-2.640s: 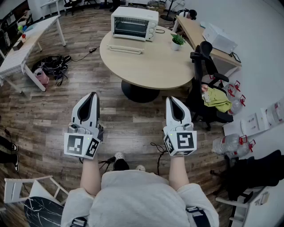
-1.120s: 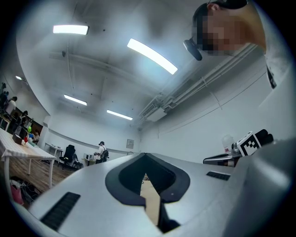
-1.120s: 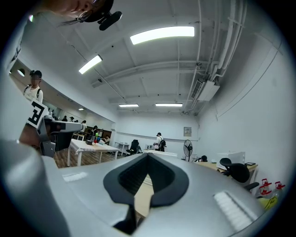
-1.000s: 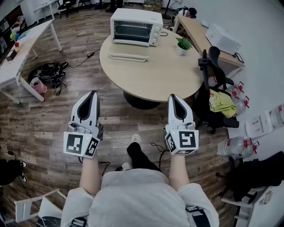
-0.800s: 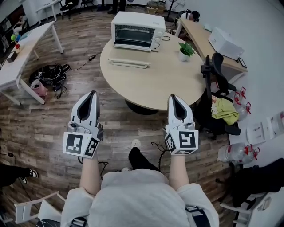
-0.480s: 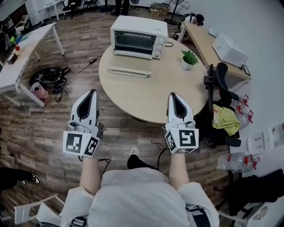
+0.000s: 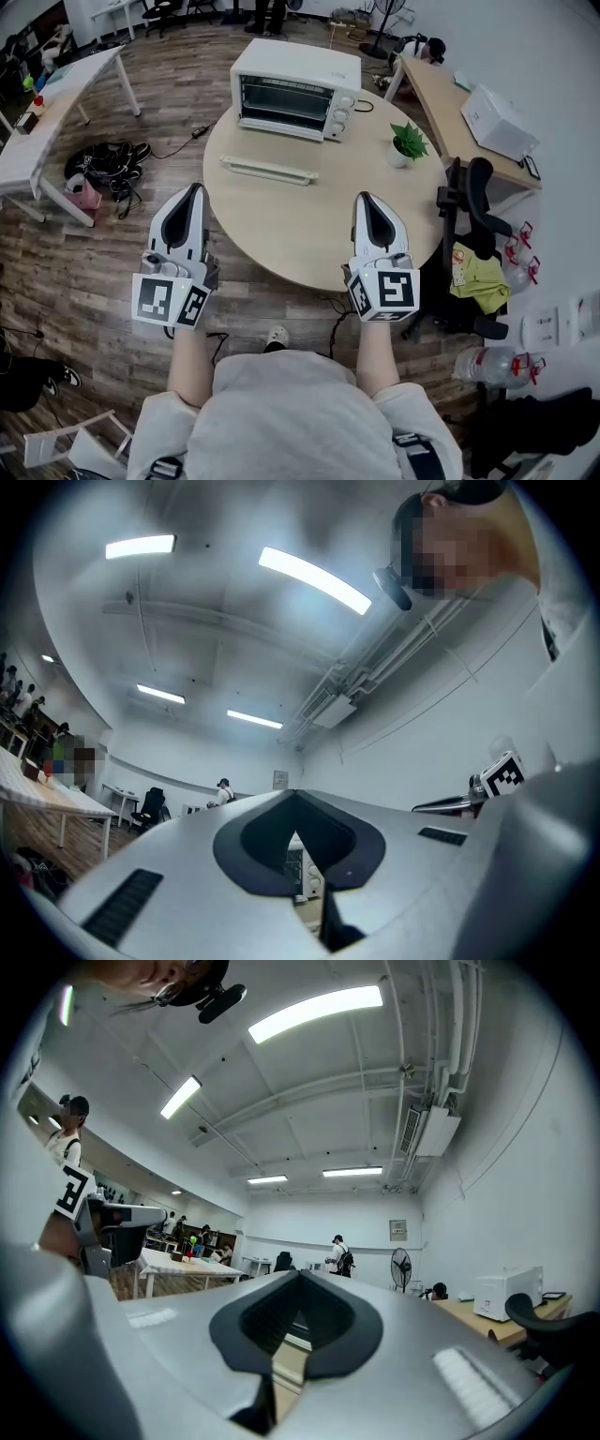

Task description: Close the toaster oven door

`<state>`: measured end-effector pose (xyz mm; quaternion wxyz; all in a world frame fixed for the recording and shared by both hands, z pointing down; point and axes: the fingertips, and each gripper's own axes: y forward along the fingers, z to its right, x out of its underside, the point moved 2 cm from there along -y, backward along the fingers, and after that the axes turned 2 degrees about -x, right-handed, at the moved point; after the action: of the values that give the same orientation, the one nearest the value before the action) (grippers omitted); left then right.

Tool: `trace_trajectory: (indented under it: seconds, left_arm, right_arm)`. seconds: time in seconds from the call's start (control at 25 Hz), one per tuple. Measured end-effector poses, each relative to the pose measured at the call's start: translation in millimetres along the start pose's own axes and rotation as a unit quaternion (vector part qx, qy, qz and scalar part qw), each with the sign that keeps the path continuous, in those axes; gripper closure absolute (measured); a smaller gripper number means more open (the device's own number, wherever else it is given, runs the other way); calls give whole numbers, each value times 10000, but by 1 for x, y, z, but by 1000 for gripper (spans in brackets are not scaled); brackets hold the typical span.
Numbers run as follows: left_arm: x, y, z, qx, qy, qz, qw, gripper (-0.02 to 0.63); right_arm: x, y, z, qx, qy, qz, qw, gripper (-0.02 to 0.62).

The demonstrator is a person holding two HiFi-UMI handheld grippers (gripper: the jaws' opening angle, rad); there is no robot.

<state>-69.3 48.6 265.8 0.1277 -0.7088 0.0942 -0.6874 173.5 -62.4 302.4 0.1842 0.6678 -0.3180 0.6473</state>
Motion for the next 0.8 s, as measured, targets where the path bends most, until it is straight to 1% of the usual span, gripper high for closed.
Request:
trace_trajectory:
  seconds: [0.24, 0.44, 0.64, 0.8]
  left_arm:
    - [11, 21, 4, -30, 41, -32, 10000, 600]
    - [17, 31, -3, -84, 67, -91, 9999, 600]
    - [24, 50, -14, -23, 48, -112, 9999, 600]
    - [29, 73, -27, 140, 7, -100, 9999, 600]
  right_arm:
    - [12, 22, 15, -114, 62, -25, 9999, 583]
    - [18, 36, 17, -187, 94, -42, 9998, 583]
    - [23, 54, 21, -137, 133, -65, 9998, 583]
    - [26, 73, 26, 37, 114, -78, 9999, 583]
